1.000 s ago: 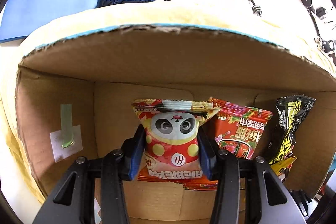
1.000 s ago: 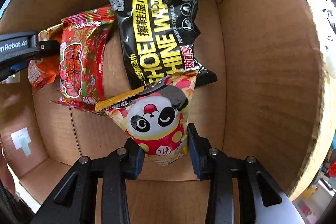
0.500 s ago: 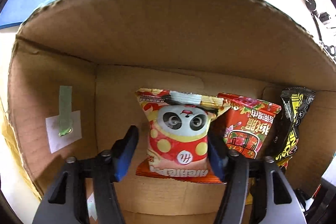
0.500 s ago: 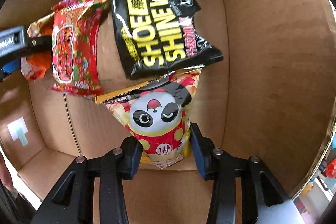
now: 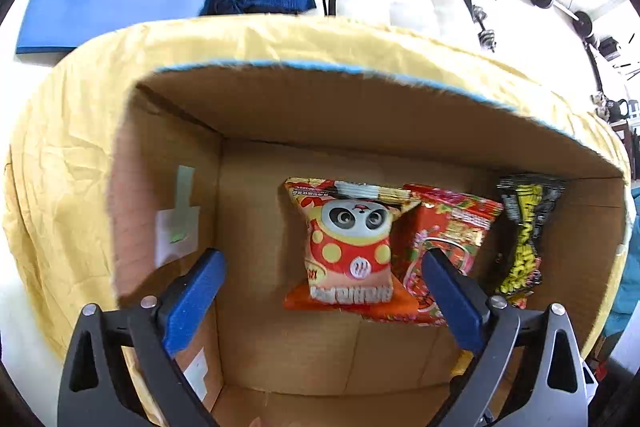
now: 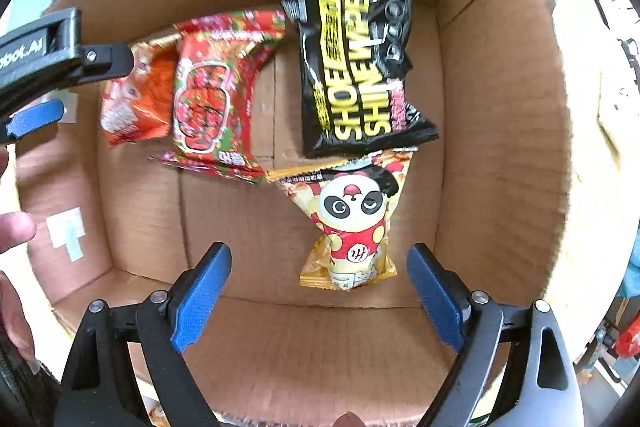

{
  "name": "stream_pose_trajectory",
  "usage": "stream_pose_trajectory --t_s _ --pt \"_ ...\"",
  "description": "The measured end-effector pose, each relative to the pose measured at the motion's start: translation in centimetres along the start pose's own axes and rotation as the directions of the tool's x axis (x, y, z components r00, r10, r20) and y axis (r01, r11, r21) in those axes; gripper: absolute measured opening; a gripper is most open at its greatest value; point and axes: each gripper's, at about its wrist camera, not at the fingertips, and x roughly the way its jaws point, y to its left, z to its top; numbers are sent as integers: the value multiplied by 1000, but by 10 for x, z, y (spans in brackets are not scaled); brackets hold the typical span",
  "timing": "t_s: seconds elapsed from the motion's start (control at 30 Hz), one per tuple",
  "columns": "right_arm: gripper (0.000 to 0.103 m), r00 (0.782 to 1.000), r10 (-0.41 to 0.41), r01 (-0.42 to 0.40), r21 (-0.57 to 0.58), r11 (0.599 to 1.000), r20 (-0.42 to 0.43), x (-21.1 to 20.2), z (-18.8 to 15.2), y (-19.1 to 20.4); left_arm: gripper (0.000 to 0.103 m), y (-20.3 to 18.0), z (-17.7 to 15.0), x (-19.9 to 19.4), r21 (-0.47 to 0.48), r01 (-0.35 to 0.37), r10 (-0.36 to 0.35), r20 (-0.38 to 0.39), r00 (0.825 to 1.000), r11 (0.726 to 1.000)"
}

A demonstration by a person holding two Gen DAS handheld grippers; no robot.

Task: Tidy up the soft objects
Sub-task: 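Open both tools to release the panda bags and lift out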

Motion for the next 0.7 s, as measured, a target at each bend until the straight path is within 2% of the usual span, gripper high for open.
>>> stream_pose_trajectory --t_s 0.03,0.13,0.3,0.5,0.7 --pt "103 1000 1 -1 0 1000 11 -5 0 1 101 -1 -2 -7 -5 6 -6 13 1000 1000" --pt "103 999 -12 13 -11 1000 48 -21 -3 2 103 -1 -7 -24 -5 23 -23 51 998 1000" --pt "103 996 10 -7 -43 999 84 -43 -17 -4 103 -5 -30 -53 21 38 -40 111 993 999" --pt "103 992 -2 12 -74 997 129 -68 -43 -8 103 -9 -58 -75 49 -1 -7 164 986 999" --pt "103 984 20 -4 -88 996 175 -68 -68 -39 103 4 -95 -100 17 4 -7 225 974 1000"
